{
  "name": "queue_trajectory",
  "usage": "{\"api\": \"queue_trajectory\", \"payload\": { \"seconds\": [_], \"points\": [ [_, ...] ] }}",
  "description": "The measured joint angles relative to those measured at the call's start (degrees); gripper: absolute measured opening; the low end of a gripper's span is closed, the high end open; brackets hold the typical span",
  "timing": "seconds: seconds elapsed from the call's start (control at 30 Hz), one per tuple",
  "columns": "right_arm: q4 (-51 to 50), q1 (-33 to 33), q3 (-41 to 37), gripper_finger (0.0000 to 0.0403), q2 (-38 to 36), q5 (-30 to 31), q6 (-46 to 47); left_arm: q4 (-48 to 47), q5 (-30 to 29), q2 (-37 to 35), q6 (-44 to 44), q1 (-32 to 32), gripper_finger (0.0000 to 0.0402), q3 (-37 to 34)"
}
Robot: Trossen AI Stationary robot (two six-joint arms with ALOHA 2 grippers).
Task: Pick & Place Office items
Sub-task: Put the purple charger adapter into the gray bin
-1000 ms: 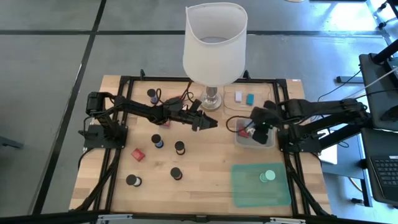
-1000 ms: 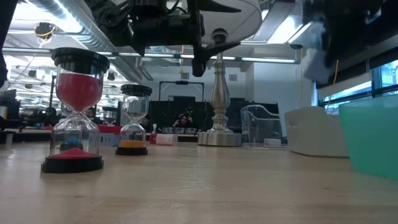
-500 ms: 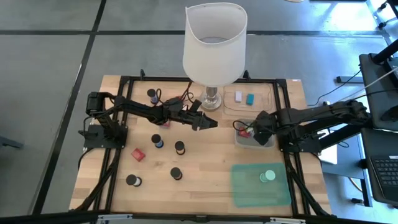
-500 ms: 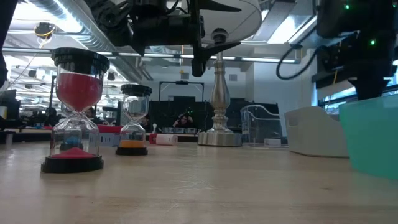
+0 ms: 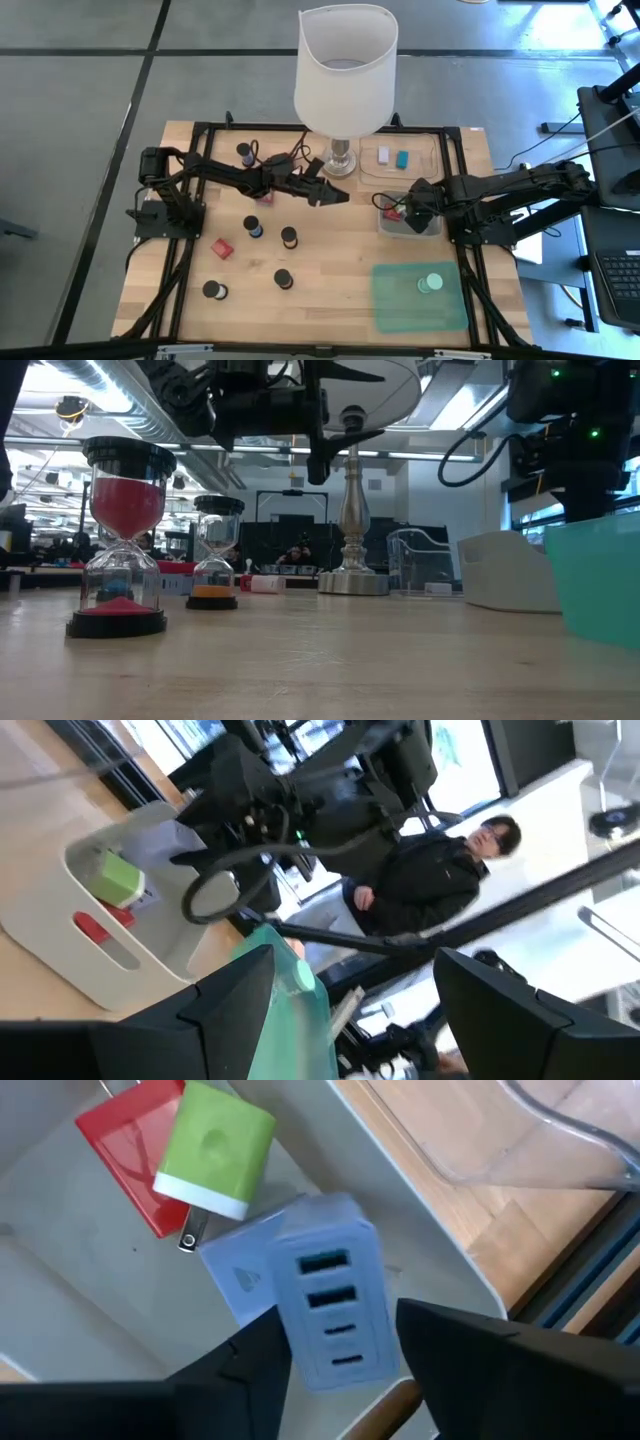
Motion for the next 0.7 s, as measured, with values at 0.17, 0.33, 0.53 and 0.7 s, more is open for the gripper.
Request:
{"api": "queue_trajectory", "payload": {
  "seconds": [0.17,0.33,0.53,0.7],
  "points": [
    [0.01,0.00,0.00,0.0221,0.00,-0.09,-1.00,-0.02,6.29,0.02,0.01,1.40,0.0271,0.00],
    [0.26,0.00,0.07,0.0254,0.00,-0.52,-1.80,-0.04,2.61,0.02,5.86,1.70,0.0271,-0.02],
    [-0.08,0.00,3.07,0.0284,0.00,-0.76,-1.93,-0.15,2.26,-0.55,13.37,2.71,0.0270,-0.09],
    [-0.03,-0.01,7.21,0.0296,0.00,-0.77,-5.81,-5.02,12.12,-4.86,13.89,3.68,0.0259,-0.11]
  ]
}}
